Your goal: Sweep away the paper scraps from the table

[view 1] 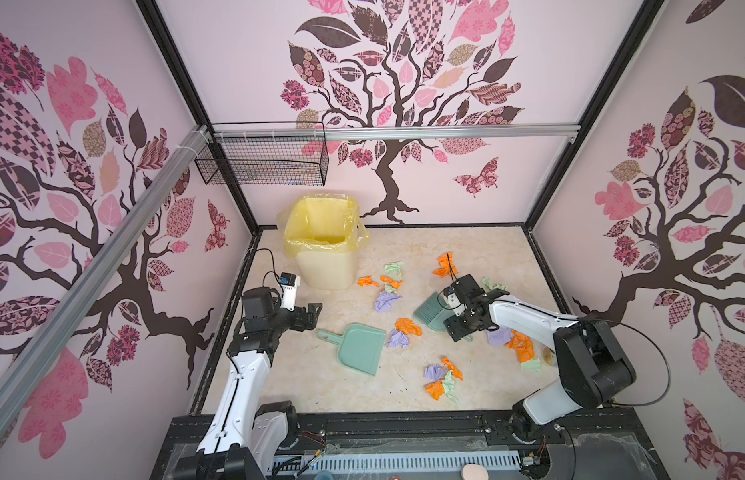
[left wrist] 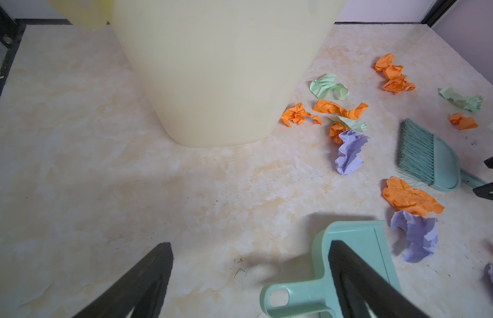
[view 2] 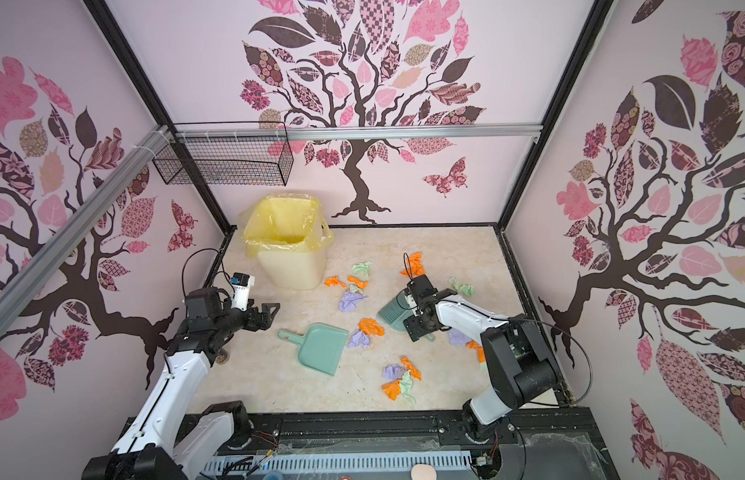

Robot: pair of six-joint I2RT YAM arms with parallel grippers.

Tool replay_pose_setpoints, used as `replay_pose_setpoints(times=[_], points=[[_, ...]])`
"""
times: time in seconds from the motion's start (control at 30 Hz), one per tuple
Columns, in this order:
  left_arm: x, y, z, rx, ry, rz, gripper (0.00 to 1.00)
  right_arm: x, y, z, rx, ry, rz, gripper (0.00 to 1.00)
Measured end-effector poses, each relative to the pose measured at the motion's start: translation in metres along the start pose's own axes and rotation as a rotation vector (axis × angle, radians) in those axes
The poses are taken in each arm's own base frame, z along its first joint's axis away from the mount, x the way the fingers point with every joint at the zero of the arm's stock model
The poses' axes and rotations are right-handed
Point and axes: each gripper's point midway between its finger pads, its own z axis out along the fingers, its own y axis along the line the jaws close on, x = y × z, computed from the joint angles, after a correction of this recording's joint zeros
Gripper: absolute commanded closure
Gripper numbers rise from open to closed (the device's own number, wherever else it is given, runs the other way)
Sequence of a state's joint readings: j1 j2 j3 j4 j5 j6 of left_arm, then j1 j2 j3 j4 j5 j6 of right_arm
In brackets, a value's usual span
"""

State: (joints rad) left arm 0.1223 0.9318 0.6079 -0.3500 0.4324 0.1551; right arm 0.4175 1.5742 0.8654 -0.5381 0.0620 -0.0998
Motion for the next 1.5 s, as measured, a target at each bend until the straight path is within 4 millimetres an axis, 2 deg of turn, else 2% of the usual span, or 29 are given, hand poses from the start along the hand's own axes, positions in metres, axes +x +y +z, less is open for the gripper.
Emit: replay_pose_setpoints(times=[0.1,0.3,0.63,0.9,1.0,1.07,1.2,1.37,1.5], points=[[0.000,-0.001,0.001,0.004,0.001,0.000,0.08,0.006,0.002,0.006,-0.009,0.032,-0.018,0.25],[0.000,-0.001,0.000,0.007,0.000,0.002,0.08,0.000,0.007,0.010,-0.038,0.043,-0.042,0.49],[-0.004,-0.006,-0.007,0.018,-0.024,0.018,0.08,-0.005,0.008,0.011,-0.044,0.041,-0.044,0.74],[0.000,-0.030,-0.020,0.118,-0.027,0.057,0.08,-0.003,0.000,0.003,0.003,0.032,-0.028,0.79],[0.006,-0.044,-0.024,0.197,-0.001,0.054,0.08,-0.006,-0.005,-0.010,0.024,0.005,-0.012,0.79],[0.002,-0.057,-0.031,0.269,0.014,0.049,0.08,-0.007,-0.007,-0.019,0.037,-0.014,0.002,0.79],[-0.026,-0.086,-0.051,0.442,0.012,0.053,0.09,-0.013,-0.011,-0.044,0.049,-0.083,0.037,0.79],[-0.055,-0.135,-0.068,0.691,0.058,0.060,0.09,-0.030,-0.008,-0.101,0.007,-0.289,0.081,0.80],[-0.053,-0.181,-0.069,0.871,0.152,0.038,0.10,-0.041,-0.003,-0.152,-0.039,-0.485,0.109,0.81]])
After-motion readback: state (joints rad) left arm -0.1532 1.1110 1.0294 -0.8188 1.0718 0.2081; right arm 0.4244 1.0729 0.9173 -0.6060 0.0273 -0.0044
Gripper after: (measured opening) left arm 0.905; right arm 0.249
